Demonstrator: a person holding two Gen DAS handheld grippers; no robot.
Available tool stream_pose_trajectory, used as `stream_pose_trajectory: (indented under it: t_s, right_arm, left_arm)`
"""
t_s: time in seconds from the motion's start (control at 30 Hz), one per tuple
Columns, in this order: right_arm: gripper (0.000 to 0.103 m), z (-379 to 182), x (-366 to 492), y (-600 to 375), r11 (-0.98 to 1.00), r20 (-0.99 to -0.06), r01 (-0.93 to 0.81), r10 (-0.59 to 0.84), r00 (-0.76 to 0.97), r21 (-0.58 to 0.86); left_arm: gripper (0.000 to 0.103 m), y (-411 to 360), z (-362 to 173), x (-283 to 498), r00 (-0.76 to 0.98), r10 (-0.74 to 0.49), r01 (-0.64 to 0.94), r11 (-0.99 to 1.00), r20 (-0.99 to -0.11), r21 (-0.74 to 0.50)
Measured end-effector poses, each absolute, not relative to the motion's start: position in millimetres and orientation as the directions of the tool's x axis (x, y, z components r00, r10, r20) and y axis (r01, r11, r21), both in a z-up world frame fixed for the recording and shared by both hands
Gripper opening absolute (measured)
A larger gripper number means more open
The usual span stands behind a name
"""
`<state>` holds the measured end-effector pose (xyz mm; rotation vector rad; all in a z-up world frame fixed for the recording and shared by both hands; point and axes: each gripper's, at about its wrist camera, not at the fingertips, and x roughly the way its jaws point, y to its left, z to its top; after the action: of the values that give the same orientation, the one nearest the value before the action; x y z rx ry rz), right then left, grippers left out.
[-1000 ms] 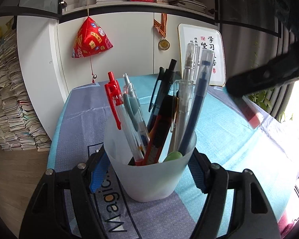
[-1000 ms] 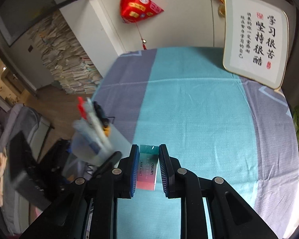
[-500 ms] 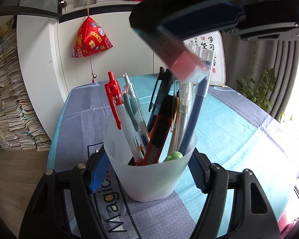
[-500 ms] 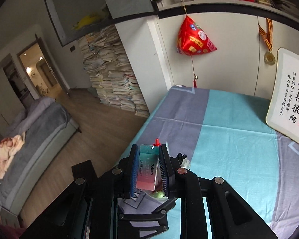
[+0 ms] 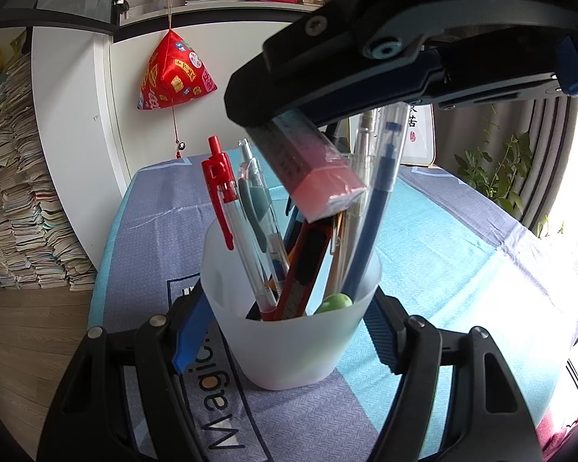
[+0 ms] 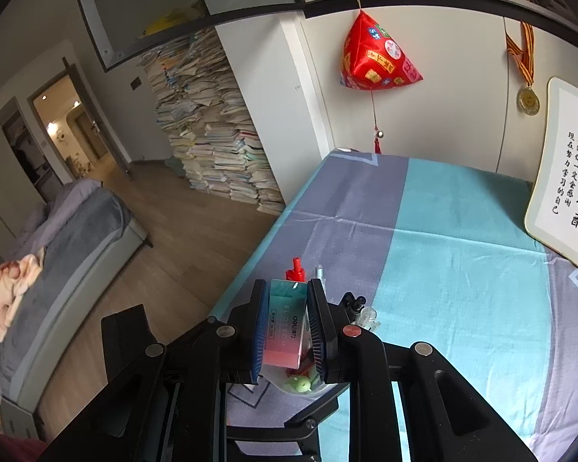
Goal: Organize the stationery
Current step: 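Lift the eraser with the right gripper and drop it into the cup, then release the cup from the left gripper and withdraw both tools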
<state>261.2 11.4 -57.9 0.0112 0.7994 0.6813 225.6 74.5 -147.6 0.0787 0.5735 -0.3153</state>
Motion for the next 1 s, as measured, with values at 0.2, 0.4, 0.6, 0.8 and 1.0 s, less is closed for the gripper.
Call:
stream_pose_trajectory:
  t_s: [0.2, 0.4, 0.6, 0.8, 1.0]
  right_arm:
    - [0.022, -59, 263, 11, 0.792, -0.667, -0.555, 0.559, 0.493, 0.254]
    - [0.022, -60, 263, 12, 0.798, -0.667, -0.549, 0.552, 0.500, 0.249]
    - [0.022, -58, 262, 7, 0.800, -0.661, -0.539, 0.556, 0.503, 0.264]
    - [0.022, -45, 246, -10, 0.813, -0.627, -0.533, 0.545, 0.557, 0.234]
    - [0.022, -49, 236, -33, 0.849, -0.637, -0.489, 0.492, 0.594, 0.200]
  left_arm:
    - [0.071, 74, -148, 226, 0.790, -0.272, 0.315, 0.949, -0.549, -0.016]
    - [0.071, 74, -149, 227, 0.789, -0.272, 0.315, 0.949, -0.550, -0.018]
    - [0.071, 74, -149, 227, 0.788, -0.273, 0.315, 0.949, -0.552, -0.019]
    - [0.071, 74, -148, 227, 0.787, -0.274, 0.315, 0.949, -0.553, -0.021]
    - [0.071, 73, -149, 229, 0.782, -0.272, 0.314, 0.949, -0.561, -0.022]
